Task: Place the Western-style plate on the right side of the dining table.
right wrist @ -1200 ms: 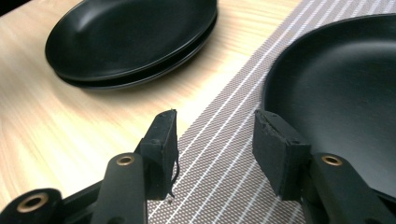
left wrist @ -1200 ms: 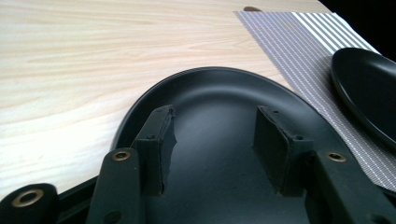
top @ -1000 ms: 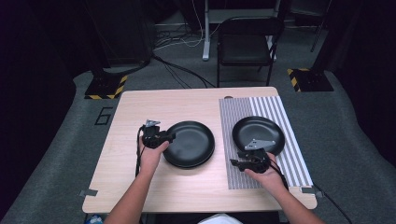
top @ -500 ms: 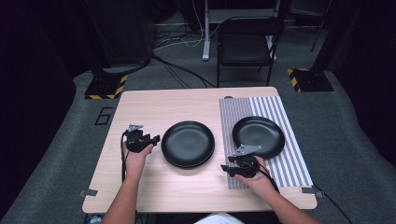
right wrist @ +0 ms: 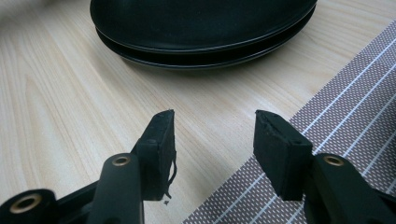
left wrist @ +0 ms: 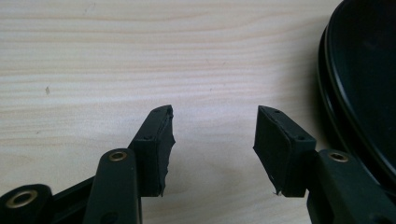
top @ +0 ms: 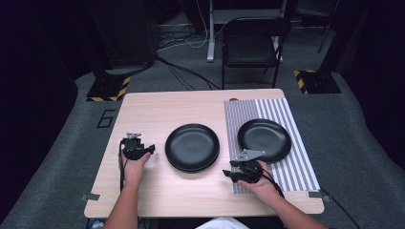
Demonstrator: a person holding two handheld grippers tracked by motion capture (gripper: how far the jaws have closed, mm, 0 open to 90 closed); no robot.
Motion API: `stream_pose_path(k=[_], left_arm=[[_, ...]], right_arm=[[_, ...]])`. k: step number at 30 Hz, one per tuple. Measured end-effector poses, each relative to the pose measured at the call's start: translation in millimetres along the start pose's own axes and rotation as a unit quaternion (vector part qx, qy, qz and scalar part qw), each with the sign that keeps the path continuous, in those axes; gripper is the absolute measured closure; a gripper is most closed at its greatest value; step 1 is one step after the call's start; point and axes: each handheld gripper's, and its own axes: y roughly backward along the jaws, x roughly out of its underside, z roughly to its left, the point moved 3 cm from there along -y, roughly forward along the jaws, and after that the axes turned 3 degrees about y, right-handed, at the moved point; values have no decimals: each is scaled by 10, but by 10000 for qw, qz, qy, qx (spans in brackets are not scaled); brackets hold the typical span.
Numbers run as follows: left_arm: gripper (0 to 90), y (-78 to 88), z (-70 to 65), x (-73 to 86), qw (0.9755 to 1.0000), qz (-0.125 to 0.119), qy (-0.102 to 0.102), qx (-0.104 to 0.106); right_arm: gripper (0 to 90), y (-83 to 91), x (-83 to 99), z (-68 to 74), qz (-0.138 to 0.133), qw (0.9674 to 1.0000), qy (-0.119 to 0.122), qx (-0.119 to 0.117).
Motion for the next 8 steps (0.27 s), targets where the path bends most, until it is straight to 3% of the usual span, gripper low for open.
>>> stream_pose_path(k=[8], left_arm=[[467,-43,-9,28,9997,79,-217,-76]], right_arm=[[474,2,14,-26,-19,10000,-13,58]])
